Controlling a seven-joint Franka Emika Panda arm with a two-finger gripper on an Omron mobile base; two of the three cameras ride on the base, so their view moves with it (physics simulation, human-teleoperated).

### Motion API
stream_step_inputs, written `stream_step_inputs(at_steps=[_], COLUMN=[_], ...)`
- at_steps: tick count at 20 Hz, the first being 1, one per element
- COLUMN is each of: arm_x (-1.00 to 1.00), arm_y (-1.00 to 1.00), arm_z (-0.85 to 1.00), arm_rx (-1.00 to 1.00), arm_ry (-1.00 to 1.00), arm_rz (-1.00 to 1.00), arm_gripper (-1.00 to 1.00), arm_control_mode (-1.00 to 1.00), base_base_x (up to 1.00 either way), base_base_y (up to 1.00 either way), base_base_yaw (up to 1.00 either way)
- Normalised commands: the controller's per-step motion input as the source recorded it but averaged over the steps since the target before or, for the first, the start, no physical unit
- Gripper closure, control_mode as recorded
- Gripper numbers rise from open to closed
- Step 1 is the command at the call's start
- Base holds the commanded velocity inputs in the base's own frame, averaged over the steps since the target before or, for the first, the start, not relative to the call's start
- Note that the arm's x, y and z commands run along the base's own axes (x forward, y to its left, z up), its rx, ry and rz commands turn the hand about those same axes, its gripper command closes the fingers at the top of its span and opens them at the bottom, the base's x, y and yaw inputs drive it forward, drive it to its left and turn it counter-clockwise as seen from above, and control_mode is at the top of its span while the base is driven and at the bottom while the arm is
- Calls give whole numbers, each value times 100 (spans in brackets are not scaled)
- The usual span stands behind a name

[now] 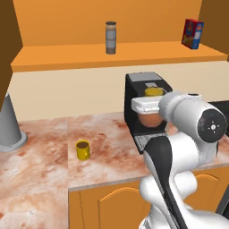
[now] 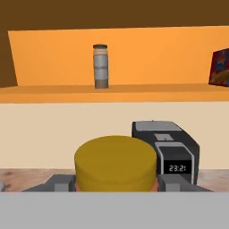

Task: Pick the cinnamon and honey bottle from the cabinet and place them next to the mug.

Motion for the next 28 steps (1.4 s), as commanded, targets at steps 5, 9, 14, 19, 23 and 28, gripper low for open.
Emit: stream_step_inputs(at_steps=[5, 9, 14, 19, 23, 28], arm_x=[-14, -1, 4, 21, 33, 31], arm_y=[21, 4, 0, 2, 2, 0], arm_z=[-56, -43, -75, -100, -100, -96], arm_rx=[3, 1, 1, 2, 5, 8], arm_ry=[0, -1, -4, -14, -18, -25], arm_rz=[0, 0, 0, 0, 0, 4], arm_gripper=[100, 100, 100, 100, 100, 100], arm_control_mode=[-100, -100, -100, -100, -100, -100], base_base_x=[0, 0, 0, 0, 0, 0], base_base_y=[0, 0, 0, 0, 0, 0], base_base_yaw=[0, 0, 0, 0, 0, 0])
